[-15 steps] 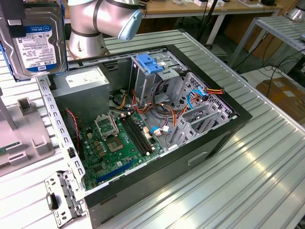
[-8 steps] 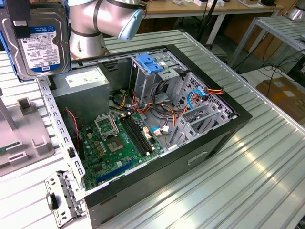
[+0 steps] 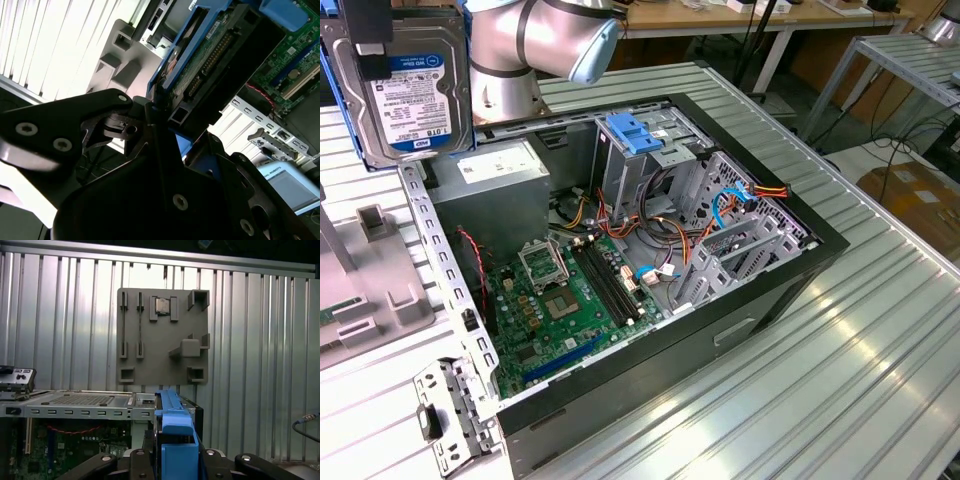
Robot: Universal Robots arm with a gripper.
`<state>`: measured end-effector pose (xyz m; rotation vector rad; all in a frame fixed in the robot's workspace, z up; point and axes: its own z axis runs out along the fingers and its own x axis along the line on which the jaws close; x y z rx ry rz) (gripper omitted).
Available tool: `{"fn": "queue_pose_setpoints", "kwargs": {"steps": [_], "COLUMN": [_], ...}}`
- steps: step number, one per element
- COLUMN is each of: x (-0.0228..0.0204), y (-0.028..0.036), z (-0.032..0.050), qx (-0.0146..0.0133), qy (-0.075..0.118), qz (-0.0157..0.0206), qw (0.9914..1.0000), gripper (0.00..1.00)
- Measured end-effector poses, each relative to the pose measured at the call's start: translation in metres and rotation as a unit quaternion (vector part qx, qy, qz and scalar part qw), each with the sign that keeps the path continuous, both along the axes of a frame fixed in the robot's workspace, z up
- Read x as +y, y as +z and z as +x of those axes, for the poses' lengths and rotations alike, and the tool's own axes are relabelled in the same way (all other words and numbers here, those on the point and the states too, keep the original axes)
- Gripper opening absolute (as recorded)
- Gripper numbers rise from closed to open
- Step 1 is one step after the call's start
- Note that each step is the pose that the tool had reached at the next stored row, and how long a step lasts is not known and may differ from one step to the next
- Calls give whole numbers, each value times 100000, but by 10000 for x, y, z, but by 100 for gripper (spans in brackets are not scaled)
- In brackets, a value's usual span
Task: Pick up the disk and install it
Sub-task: 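Pick up the disk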
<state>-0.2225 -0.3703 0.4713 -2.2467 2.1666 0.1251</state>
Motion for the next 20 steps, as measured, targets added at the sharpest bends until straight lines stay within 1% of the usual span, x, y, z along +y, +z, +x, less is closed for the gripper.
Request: {"fn": "queue_pose_setpoints", "kwargs": {"steps": [10, 20], "x": [-11, -15], "y": [0, 0], "z": [36, 121], "qx": [0, -1], "qy": [1, -1], "qz": [-1, 1], "qw": [100000, 100000], "gripper": [37, 37]}}
